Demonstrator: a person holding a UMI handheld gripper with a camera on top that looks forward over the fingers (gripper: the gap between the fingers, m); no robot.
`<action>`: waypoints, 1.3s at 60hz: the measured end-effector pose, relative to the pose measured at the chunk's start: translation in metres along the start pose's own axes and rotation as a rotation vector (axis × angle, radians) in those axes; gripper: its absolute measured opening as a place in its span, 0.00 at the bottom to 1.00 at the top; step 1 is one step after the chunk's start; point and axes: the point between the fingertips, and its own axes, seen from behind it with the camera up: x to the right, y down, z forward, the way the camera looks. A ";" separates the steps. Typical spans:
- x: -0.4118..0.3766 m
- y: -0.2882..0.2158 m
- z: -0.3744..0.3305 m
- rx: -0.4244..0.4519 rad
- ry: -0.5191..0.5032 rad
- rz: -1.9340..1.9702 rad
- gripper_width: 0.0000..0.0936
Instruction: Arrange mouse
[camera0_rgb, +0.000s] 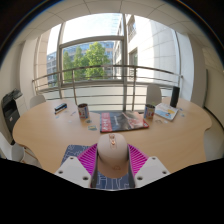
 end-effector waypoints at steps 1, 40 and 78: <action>-0.006 0.009 0.007 -0.022 -0.005 -0.001 0.45; -0.055 0.060 -0.035 -0.145 -0.012 -0.077 0.91; -0.061 0.060 -0.237 -0.065 -0.027 -0.098 0.90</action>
